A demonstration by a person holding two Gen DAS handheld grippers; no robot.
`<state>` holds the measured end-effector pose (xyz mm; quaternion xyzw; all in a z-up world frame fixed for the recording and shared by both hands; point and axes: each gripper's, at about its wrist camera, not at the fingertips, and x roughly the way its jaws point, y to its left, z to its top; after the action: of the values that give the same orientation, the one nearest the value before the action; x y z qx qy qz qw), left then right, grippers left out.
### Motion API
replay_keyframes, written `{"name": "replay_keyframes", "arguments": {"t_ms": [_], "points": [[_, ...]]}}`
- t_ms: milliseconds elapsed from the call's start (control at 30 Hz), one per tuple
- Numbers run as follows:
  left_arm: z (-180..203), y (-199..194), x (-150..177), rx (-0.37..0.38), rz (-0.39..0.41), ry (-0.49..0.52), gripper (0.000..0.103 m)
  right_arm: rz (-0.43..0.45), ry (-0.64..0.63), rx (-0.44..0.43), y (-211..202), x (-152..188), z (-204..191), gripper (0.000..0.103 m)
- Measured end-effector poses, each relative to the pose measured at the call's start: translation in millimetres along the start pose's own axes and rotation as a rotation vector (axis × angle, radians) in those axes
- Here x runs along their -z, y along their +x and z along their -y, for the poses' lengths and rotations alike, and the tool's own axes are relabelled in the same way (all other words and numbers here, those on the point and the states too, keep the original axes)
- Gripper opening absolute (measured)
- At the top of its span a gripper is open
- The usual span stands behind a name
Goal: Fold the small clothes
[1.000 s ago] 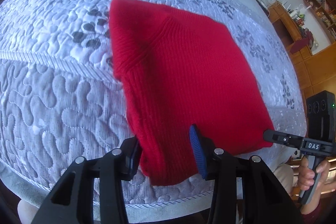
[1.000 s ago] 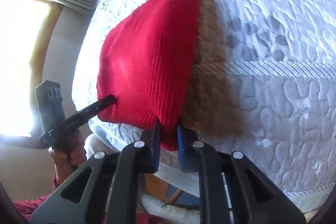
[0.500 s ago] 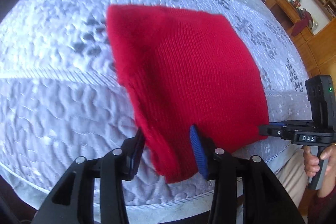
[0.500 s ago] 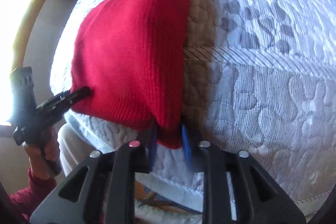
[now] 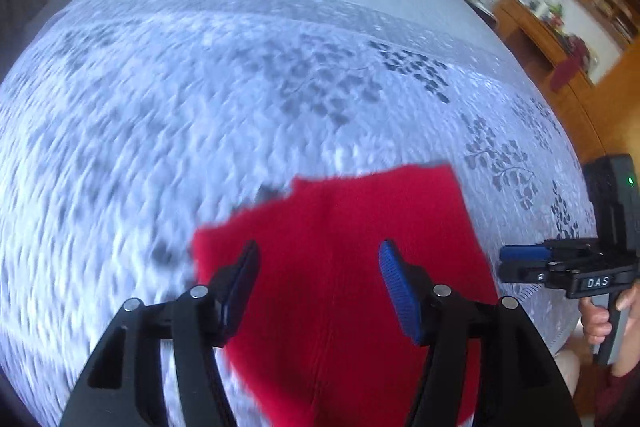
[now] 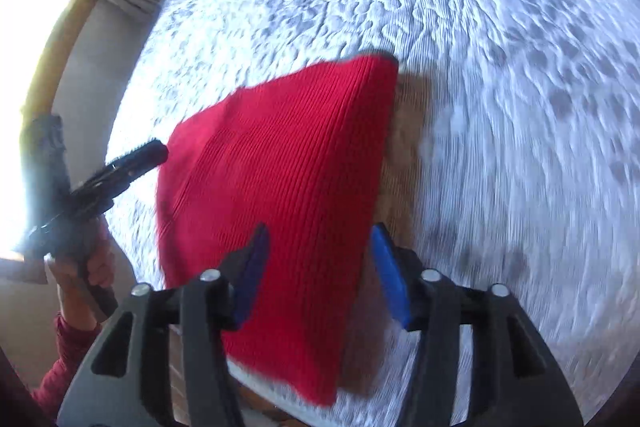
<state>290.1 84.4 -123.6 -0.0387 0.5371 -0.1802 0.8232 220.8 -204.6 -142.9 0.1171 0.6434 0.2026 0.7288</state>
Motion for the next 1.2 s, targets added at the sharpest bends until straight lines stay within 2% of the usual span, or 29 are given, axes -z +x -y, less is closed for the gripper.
{"name": "replay_keyframes", "arguments": {"t_ms": [133,267,333,367,400,433,533,767,867,933,1000,1200], "points": [[2,48,-31,-0.002,-0.062,0.048,0.062,-0.035,0.020,-0.007,21,-28,13,0.063],[2,84,-30,0.061,-0.135,0.070,0.060,-0.056,0.032,-0.025,39,-41,21,0.061],[3,94,-26,0.050,-0.148,0.095,0.044,-0.058,0.033,-0.043,46,-44,24,0.056],[2,94,-25,0.060,-0.141,0.097,0.040,-0.056,0.030,-0.049,47,-45,24,0.056],[0,92,-24,0.077,-0.135,0.088,0.025,-0.048,0.025,-0.048,48,-45,25,0.054],[-3,90,-23,0.094,-0.137,0.075,0.018,-0.042,0.019,-0.048,48,-46,24,0.053],[-13,86,-24,0.081,-0.130,0.042,0.015,-0.018,-0.007,-0.039,46,-46,19,0.049],[-13,87,-22,0.044,-0.123,-0.006,0.017,-0.019,0.007,-0.005,56,-51,22,0.052],[-6,62,-17,-0.019,-0.083,0.006,0.025,-0.003,-0.006,0.007,44,-47,19,0.056],[3,35,-7,-0.055,-0.032,0.019,0.043,0.018,-0.034,0.039,33,-42,14,0.057],[13,10,6,-0.059,0.017,0.031,0.049,0.038,-0.056,0.058,23,-35,8,0.058],[24,-37,51,-0.115,0.060,-0.031,0.051,0.069,-0.066,0.087,5,0,-5,0.059]]}}
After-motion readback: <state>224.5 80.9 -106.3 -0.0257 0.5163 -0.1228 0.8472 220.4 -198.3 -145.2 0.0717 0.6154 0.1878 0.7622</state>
